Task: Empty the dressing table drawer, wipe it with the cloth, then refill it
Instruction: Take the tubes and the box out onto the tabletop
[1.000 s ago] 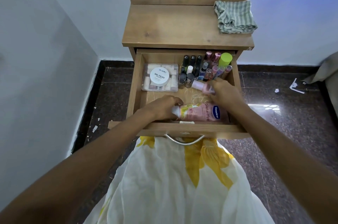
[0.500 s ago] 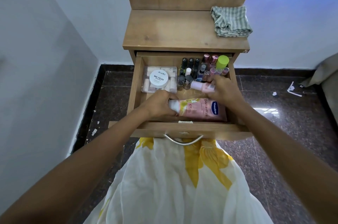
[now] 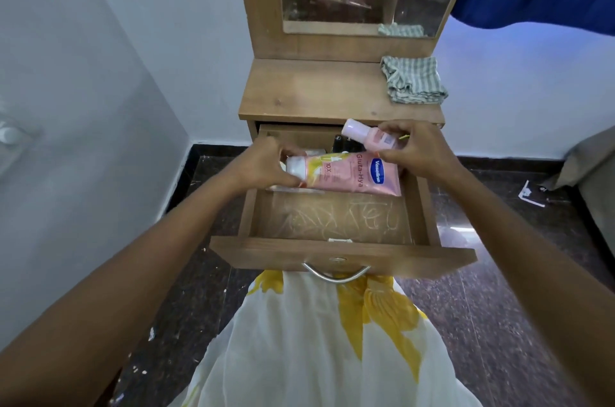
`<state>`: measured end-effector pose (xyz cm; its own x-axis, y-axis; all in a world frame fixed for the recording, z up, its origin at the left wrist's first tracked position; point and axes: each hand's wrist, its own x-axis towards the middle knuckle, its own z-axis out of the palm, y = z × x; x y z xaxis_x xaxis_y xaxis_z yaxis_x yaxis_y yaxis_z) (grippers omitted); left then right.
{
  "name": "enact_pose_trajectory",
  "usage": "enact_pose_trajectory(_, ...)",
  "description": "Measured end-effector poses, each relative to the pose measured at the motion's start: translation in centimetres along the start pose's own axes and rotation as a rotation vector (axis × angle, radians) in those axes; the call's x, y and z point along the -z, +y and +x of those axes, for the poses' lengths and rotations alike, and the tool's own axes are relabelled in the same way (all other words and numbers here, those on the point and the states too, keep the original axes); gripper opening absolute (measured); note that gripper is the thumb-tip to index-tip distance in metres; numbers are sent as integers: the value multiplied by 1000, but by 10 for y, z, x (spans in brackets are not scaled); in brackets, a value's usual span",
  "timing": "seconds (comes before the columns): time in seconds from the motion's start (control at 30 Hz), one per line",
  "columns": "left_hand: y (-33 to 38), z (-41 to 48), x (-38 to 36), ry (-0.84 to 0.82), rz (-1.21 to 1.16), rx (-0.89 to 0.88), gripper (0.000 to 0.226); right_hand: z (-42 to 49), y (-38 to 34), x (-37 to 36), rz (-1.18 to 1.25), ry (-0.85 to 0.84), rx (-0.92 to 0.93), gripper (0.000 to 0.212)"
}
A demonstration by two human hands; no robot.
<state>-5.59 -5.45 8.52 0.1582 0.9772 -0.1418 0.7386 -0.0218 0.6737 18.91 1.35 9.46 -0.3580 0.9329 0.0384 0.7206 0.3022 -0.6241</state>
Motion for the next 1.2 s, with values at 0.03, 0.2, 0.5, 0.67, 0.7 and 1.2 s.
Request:
enact_pose_trajectory(0.03, 1, 3, 9, 25, -8, 8, 46, 5, -4, 3, 6, 25, 24, 52)
enact_pose_trajectory(0.2, -2, 34, 55, 144, -50, 60, 43, 44, -28, 14, 26, 111, 103, 49)
enact_pose_trajectory(0.5, -24, 112, 115, 229, 14, 106, 49, 136, -39, 12, 38, 83, 145, 41)
enact_pose_trajectory(0.67, -44, 148, 129, 252, -36, 132, 48, 178, -23, -3, -25, 49, 163, 38)
enact_pose_trajectory(0.7, -47, 153, 130, 238, -40, 133, 48, 183, -21, -6, -43, 43, 169, 37)
enact_pose_trajectory(1.2, -80, 190, 126, 314, -80, 107, 42, 216, 14, -42, -66, 173, 237, 33)
